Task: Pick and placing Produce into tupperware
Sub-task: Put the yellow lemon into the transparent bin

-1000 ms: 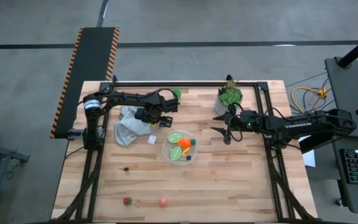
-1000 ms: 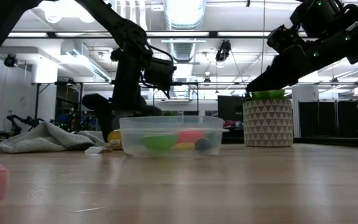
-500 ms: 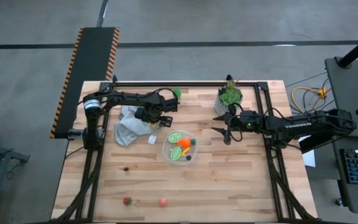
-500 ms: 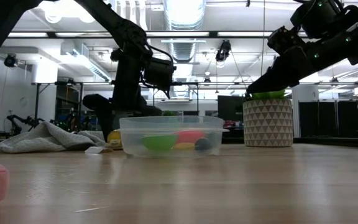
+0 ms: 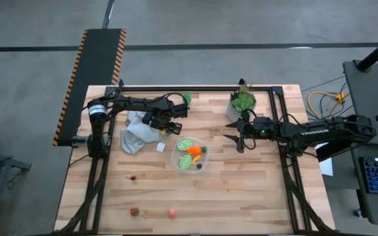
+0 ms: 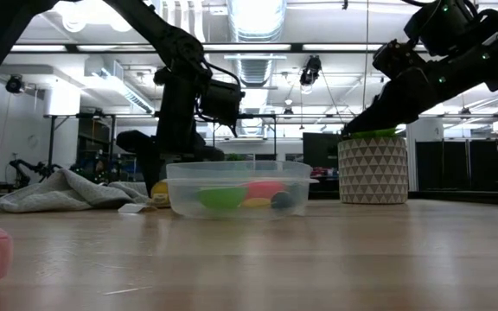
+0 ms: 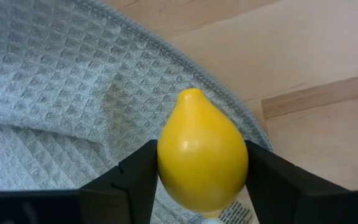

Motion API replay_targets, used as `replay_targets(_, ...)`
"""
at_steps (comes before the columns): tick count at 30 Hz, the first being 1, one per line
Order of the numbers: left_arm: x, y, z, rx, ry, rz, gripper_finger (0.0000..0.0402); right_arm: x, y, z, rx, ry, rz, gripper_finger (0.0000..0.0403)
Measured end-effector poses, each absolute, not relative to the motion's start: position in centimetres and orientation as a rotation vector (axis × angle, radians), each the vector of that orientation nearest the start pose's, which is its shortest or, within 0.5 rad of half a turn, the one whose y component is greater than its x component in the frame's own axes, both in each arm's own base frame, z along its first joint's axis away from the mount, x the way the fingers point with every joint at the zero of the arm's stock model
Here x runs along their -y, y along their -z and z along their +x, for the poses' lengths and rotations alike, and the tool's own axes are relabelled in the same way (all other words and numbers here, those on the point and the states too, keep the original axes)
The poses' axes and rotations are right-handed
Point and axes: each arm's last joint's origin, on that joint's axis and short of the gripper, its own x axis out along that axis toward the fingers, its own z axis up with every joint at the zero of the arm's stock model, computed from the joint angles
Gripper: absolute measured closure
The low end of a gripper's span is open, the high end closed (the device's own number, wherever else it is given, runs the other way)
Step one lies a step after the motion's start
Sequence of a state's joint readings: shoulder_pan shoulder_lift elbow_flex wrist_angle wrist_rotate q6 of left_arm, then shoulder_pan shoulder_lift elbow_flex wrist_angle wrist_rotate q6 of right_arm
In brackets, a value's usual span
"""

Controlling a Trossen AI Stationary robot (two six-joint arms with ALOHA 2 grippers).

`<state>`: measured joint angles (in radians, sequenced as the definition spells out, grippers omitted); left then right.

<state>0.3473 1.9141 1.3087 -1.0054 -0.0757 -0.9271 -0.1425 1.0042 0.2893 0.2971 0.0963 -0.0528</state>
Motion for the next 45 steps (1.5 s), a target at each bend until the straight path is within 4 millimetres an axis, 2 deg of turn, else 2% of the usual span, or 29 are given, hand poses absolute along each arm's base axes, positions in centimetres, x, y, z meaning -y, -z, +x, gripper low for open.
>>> replay_targets(7, -11.8, -16.9, 31.9, -1.365, -1.029, -0.908, 0.0218, 3.0, -17.1, 18.8, -0.429, 0.224, -0.042, 0.0193)
replay_targets(14, -11.6, -19.4, 31.6, -1.312, -0.988, -0.904, 0.0218, 3.0, -17.1, 18.8, -0.431, 0.224, -0.042, 0.0193)
replay_targets(24, -10.3, -24.9, 31.3, -1.065, -0.840, -0.867, 0.0218, 3.0, -17.2, 18.8, -0.428, 0.233, -0.044, 0.0193)
replay_targets(34, -8.5, -30.1, 32.0, -0.722, -0.549, -0.694, 0.0218, 3.0, -17.6, 18.9, -0.394, 0.235, -0.045, 0.0193)
replay_targets(38, -7.6, -30.6, 32.3, -0.705, -0.460, -0.613, 0.0218, 3.1, -18.6, 19.3, -0.362, 0.237, -0.045, 0.0193)
replay_targets(45, -5.1, -28.8, 33.5, -0.791, -0.378, -0.545, 0.0218, 3.2, -20.8, 20.2, -0.293, 0.242, -0.046, 0.0193)
